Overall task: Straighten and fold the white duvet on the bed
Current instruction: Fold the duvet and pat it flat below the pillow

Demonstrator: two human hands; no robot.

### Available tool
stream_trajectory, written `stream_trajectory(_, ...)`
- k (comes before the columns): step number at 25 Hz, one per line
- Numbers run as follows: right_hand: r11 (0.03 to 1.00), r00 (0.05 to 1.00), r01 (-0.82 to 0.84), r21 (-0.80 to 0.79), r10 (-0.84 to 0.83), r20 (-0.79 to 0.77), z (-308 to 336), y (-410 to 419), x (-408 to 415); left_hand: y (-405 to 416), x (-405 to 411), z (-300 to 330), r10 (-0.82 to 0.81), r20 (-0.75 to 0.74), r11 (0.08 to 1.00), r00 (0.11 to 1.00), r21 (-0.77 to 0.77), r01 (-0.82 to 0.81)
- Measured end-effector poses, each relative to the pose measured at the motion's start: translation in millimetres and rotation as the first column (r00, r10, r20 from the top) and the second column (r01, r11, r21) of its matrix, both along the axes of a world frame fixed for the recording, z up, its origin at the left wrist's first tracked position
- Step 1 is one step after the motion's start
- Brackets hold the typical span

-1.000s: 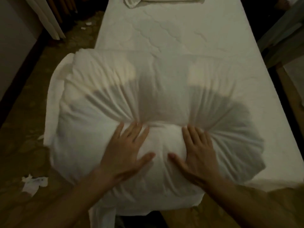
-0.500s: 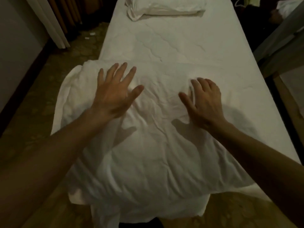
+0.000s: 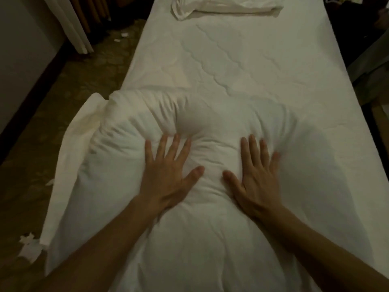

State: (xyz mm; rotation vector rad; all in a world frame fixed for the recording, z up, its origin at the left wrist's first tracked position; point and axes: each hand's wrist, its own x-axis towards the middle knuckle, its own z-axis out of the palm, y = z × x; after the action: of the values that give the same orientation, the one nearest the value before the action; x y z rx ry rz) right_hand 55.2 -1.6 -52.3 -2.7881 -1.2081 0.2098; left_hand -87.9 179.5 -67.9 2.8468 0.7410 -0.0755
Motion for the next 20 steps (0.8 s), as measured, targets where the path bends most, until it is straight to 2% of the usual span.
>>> stream_trajectory(6,1.000,1.000,0.015,-0.013,-0.015,-0.015,-50.4,-7.8,2.0,-5.0,8.0,-36.6,-0.042,-0.081,0.995,0.996,0.084,0.049)
stream_trajectory(9,0.998,0.999,0.045,-0.053,-0.045,-0.015,-45.5,3.2,7.5,-0.1,17.2,-27.8,-0.012,-0.115,0.994,0.993,0.105,0.024)
stream_trajectory(11,0.995,0.998,0.055,-0.082,-0.058,-0.036,-25.7,2.5,7.4,3.6,5.1,-9.6,0.016,-0.089,0.992,0.996,0.126,-0.005)
stream_trajectory(15,0.988,0.997,0.047,-0.146,-0.055,-0.051,11.0,-31.5,-21.6,-9.6,-76.3,9.4,0.125,0.019,0.977,0.992,0.174,-0.127)
stream_trajectory(20,0.986,0.994,0.105,-0.130,-0.106,0.000,-0.3,-60.8,-55.7,-24.9,-99.7,-7.8,0.157,0.023,0.979,0.987,0.125,-0.159)
